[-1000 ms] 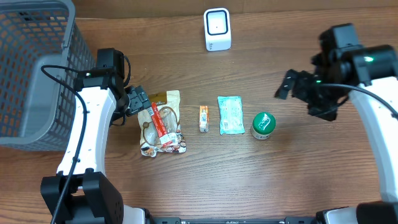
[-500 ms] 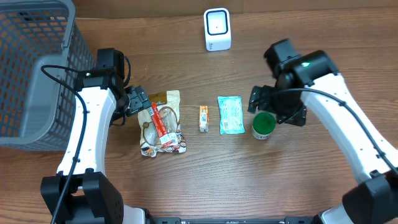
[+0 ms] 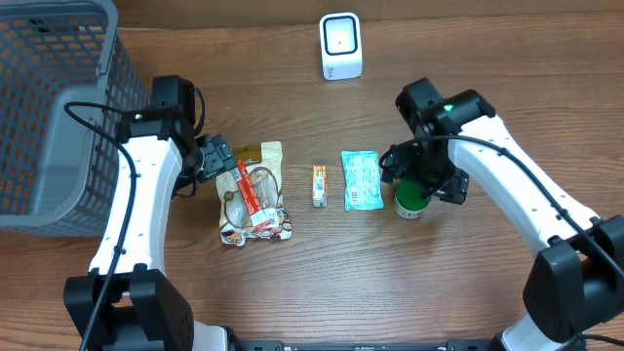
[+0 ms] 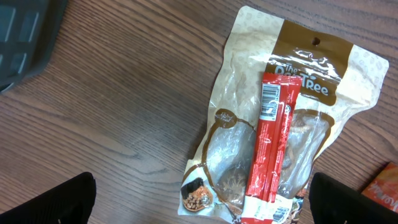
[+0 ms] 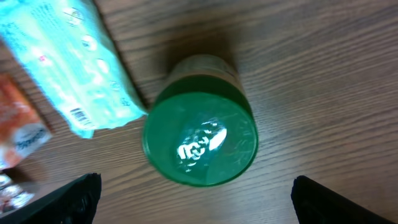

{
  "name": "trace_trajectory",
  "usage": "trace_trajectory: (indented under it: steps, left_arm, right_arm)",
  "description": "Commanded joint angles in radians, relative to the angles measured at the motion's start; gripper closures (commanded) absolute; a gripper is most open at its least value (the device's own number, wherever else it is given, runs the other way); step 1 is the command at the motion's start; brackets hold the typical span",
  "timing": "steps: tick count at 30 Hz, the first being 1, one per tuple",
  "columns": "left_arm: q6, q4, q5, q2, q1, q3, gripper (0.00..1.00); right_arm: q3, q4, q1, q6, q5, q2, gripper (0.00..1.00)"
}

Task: Scan the item barcode
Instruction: 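Raise the right gripper and move it down over the green-lidded jar, then lower the right gripper around the green-lidded jar and close it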

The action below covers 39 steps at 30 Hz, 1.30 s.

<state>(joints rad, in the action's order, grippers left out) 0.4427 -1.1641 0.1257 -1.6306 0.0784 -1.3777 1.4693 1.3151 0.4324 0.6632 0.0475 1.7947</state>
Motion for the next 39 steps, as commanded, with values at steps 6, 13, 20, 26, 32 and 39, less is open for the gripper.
trace_trajectory:
  steps: [6, 13, 20, 26, 32, 39]
  left_arm:
    - [0.010, -0.002, 0.012, 0.001, 0.000, -0.016, 0.00]
    - [0.010, -0.002, 0.012, 0.001, 0.000, -0.016, 0.00]
    - [0.010, -0.002, 0.012, 0.001, 0.000, -0.016, 0.00]
    - [0.010, -0.002, 0.012, 0.001, 0.000, -0.016, 0.00]
    - [0.010, -0.002, 0.012, 0.001, 0.000, -0.016, 0.00]
    - [0.010, -0.002, 0.012, 0.001, 0.000, -0.016, 0.00]
  right_arm:
    - [-0.103, -0.105, -0.001, 0.018, -0.013, 0.001, 0.01]
    - [-0.128, -0.159, -0.001, 0.018, -0.031, 0.001, 0.12]
    - [-0.128, -0.159, 0.001, 0.018, -0.035, 0.001, 0.24]
    - [-0.128, -0.159, 0.001, 0.018, -0.047, 0.001, 0.26]
    - [-0.128, -0.163, 0.001, 0.018, -0.047, 0.001, 0.22]
    - [-0.129, -0.167, 0.001, 0.018, -0.047, 0.001, 0.17]
